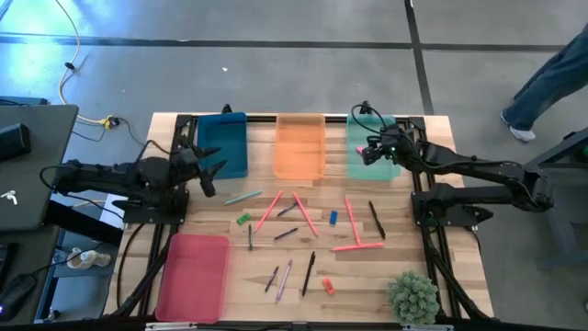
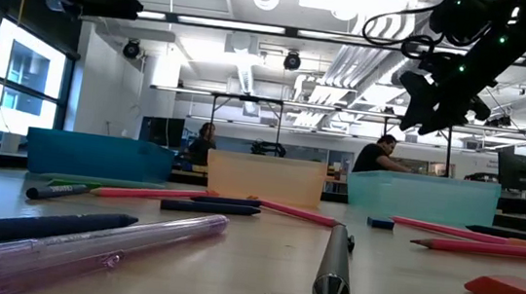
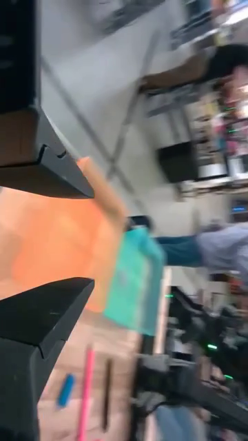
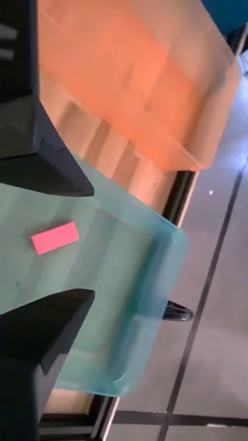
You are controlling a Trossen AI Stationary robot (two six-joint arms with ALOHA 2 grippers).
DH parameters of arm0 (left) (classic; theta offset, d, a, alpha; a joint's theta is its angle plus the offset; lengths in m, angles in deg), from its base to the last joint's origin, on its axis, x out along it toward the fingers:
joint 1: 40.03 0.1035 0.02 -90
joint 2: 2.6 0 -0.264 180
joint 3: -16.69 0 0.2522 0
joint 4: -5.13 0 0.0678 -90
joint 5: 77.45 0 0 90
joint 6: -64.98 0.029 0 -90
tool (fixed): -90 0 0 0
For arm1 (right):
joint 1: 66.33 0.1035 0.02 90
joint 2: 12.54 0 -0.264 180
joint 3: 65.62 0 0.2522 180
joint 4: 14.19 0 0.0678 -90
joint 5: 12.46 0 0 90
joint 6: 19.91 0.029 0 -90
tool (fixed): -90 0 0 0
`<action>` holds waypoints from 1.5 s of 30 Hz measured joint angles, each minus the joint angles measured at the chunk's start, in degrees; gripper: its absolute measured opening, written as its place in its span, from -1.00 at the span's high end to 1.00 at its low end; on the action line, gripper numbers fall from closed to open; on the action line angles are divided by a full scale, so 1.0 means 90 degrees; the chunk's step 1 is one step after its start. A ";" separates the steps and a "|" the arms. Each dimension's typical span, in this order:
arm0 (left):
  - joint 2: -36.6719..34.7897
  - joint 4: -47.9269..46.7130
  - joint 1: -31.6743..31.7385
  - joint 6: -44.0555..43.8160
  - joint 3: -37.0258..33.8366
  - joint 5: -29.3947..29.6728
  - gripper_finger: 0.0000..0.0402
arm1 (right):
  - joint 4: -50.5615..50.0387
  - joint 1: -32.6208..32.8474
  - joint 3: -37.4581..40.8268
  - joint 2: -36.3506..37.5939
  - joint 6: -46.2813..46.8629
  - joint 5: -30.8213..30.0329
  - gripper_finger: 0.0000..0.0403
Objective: Sort crayons/erasers/pens/pencils in bins
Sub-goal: Put the blue pen into the blue bin
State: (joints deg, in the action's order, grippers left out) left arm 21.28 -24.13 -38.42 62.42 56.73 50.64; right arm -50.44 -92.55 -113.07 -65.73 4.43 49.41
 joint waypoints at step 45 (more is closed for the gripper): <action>0.6738 -0.2521 0.1531 -0.2080 0.2358 -0.4376 0.08 | -0.0212 0.0000 0.0000 0.0000 -0.0046 0.0076 -0.10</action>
State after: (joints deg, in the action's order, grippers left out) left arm 81.93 -46.82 -24.63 43.71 77.95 11.25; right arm -52.35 -92.55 -113.07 -65.73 4.01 50.10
